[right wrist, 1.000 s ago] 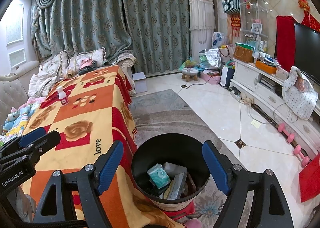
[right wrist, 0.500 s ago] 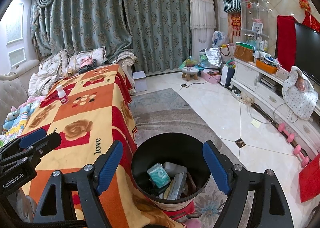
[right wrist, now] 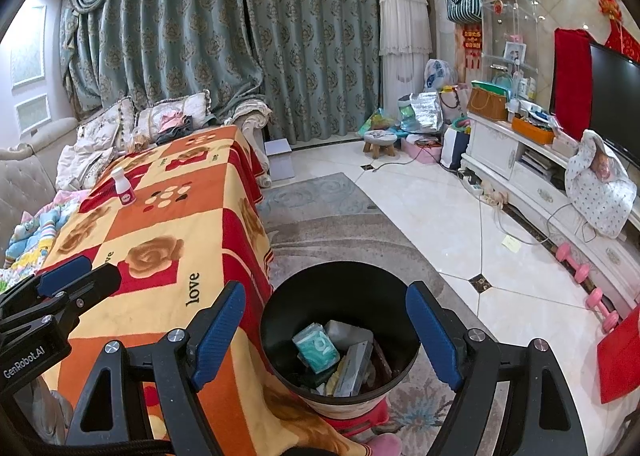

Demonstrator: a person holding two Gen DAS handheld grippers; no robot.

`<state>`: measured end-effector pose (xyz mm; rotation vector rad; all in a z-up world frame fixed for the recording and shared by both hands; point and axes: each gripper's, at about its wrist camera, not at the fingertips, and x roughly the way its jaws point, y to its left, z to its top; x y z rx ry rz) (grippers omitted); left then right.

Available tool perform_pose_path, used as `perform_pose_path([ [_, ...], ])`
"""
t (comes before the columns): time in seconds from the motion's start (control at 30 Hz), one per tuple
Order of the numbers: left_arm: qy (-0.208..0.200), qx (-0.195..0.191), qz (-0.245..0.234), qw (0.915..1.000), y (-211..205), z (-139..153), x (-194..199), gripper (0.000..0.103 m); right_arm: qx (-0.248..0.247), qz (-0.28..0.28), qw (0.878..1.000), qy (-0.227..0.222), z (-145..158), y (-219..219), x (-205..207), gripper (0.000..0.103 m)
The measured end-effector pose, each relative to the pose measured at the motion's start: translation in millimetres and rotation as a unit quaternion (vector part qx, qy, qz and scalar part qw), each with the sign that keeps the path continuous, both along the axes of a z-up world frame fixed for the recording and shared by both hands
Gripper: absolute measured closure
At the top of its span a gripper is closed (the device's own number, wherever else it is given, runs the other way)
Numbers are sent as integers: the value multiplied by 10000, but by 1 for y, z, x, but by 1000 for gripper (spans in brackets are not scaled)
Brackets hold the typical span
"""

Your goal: Collect trash

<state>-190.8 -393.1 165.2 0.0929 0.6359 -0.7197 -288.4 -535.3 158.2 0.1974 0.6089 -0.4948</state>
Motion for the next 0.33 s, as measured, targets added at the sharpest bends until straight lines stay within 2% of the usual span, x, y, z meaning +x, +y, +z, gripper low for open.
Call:
perform_pose_path([
  [0.33,11,-40,-69,10000,-6,-7,-16,43,11,17,10000,39,-4,-2,-5,22],
])
